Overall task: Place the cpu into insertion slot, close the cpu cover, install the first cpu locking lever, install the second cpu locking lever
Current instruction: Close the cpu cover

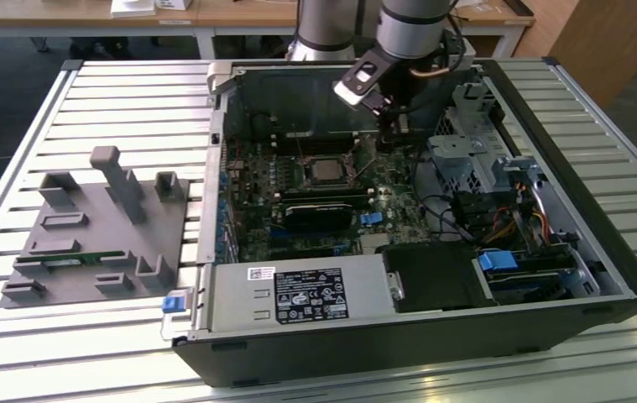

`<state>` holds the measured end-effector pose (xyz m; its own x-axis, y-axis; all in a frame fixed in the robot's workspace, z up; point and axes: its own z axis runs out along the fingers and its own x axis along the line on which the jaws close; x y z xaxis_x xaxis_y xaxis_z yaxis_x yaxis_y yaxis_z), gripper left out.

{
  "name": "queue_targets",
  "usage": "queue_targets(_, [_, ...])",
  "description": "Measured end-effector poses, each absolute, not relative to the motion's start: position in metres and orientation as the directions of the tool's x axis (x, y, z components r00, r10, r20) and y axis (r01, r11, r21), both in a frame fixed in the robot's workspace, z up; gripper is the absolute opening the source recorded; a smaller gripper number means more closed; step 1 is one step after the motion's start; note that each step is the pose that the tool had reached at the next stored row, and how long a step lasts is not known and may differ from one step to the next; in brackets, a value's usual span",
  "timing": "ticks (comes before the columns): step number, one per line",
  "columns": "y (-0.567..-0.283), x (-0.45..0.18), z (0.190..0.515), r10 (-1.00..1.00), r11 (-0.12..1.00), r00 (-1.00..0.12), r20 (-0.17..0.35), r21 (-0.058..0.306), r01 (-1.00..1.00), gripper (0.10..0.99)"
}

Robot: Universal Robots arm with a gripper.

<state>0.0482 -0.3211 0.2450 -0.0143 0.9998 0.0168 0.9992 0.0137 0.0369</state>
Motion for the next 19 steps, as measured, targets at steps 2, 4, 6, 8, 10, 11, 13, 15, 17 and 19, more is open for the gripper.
queue_targets(2, [-0.321,0.0473,0.245,1.0,0.014,-0.014,0.017,0.037,0.999,0.106])
queue_targets(4, [-0.321,0.0462,0.245,1.0,0.014,-0.014,0.017,0.037,0.999,0.106])
queue_targets(6, [-0.321,0.0448,0.245,1.0,0.014,-0.014,0.017,0.037,0.999,0.106])
queue_targets(8, [-0.321,0.0434,0.245,1.0,0.014,-0.014,0.017,0.037,0.999,0.106])
queue_targets(10, [-0.321,0.0425,0.245,1.0,0.014,-0.014,0.017,0.037,0.999,0.106])
queue_targets(11, [-0.321,0.0424,0.245,1.0,0.014,-0.014,0.017,0.037,0.999,0.106])
queue_targets(13, [-0.321,0.0393,0.245,1.0,0.014,-0.014,0.017,0.037,0.999,0.106])
queue_targets(15, [-0.321,0.0389,0.245,1.0,0.014,-0.014,0.017,0.037,0.999,0.106])
queue_targets(17, [-0.321,0.0384,0.245,1.0,0.014,-0.014,0.017,0.037,0.999,0.106])
queue_targets(19, [-0.321,0.038,0.245,1.0,0.014,-0.014,0.017,0.037,0.999,0.106])
